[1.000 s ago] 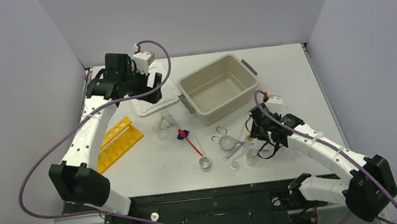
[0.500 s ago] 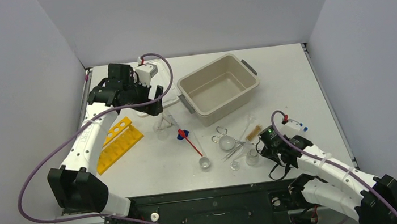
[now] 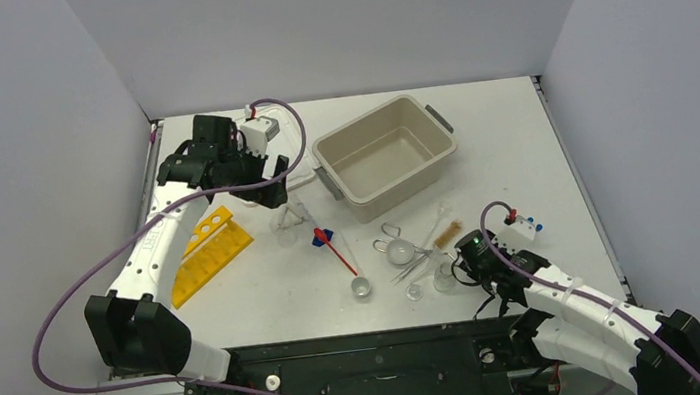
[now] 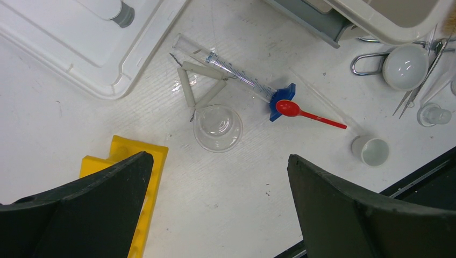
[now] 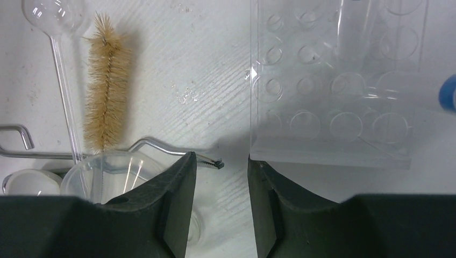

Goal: Organize the chemistry lab equipment
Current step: Pick up the chemistry item at the center of the board.

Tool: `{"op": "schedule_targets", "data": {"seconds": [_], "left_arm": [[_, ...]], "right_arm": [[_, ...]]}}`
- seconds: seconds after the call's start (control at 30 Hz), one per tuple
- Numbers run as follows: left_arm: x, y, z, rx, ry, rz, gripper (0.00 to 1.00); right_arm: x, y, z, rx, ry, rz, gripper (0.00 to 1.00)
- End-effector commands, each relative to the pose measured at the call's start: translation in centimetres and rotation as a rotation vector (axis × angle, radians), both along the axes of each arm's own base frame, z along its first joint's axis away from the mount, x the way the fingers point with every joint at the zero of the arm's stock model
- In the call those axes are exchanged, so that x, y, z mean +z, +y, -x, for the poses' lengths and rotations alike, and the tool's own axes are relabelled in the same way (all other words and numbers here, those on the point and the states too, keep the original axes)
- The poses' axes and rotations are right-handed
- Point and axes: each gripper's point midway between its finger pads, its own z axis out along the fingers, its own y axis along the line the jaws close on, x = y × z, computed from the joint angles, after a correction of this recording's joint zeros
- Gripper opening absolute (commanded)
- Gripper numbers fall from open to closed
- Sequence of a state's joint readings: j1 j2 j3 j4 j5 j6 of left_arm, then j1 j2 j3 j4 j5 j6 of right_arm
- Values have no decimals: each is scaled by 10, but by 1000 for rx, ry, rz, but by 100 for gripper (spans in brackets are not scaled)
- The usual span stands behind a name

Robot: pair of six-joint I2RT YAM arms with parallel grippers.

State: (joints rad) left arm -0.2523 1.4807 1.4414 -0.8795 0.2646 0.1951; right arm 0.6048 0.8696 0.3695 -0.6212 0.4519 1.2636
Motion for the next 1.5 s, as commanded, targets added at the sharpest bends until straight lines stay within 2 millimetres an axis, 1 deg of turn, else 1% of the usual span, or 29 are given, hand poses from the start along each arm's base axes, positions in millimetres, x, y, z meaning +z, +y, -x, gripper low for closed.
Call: {"op": "schedule_targets", "data": {"seconds": [0.0,0.1,0.23,0.4,0.53,0.6,0.67,0.7,0.73,0.77,0.8,0.83,0.87,1.0,1.03,1.07,1.1,1.13,1.17,1.2,1.27,1.3,1.33,1.47], "left_arm": [[15,2,-1,0,-48,8,97],[15,3,-1,1,-51,4,97],[15,4,0,1,-50,-5,96],[13,6,1,5,-57,-10,96],[12,6,0,8,-57,-13,96],[12,7,-1,10,-62,-17,97],[13,8,-2,13,-66,-19,97],[14,8,-2,15,-67,-20,97],[14,8,-2,15,-66,-19,97],[15,8,-2,16,-70,-19,97],[13,9,-2,17,-68,-20,97],[14,9,-1,17,-74,-19,97],[11,9,0,17,-68,-22,97],[7,12,2,13,-69,-38,97],[6,13,2,15,-69,-42,97],[6,14,2,14,-70,-44,96],[7,15,1,16,-72,-44,96],[7,15,1,15,-73,-44,97],[8,15,0,18,-75,-43,97],[7,15,1,16,-74,-42,97],[7,15,0,17,-74,-41,97],[8,15,1,16,-74,-41,97],[8,15,1,16,-75,-42,97],[7,18,0,19,-79,-45,97]], "right_arm": [[5,1,-18,-39,-100,-12,37],[-6,7,-15,-30,-77,-36,36],[-15,10,-11,-25,-49,-47,36],[-19,9,-7,-33,-60,-52,35],[-22,11,-7,-34,-69,-61,33],[-25,13,-6,-33,-66,-55,29],[-27,14,-5,-29,-65,-45,21],[-26,14,-6,-33,-70,-39,16],[-25,16,-7,-25,-77,-36,13],[-24,16,-7,-24,-81,-24,6],[-21,17,-10,-24,-90,-22,0],[-17,16,-12,-26,-99,-9,0],[-15,16,-14,-27,-106,0,0],[8,12,-24,-35,-160,35,0],[19,12,-30,-43,-195,38,0],[25,11,-32,-37,-201,54,0],[38,11,-39,-47,-234,60,0],[42,9,-41,-42,-234,82,0],[54,10,-47,-48,-256,87,0],[58,6,-49,-47,-252,120,0],[76,7,-59,-48,-269,137,0],[79,6,-59,-40,-263,157,0],[86,6,-64,-46,-273,165,0],[98,-1,-73,-49,-265,208,0]]}}
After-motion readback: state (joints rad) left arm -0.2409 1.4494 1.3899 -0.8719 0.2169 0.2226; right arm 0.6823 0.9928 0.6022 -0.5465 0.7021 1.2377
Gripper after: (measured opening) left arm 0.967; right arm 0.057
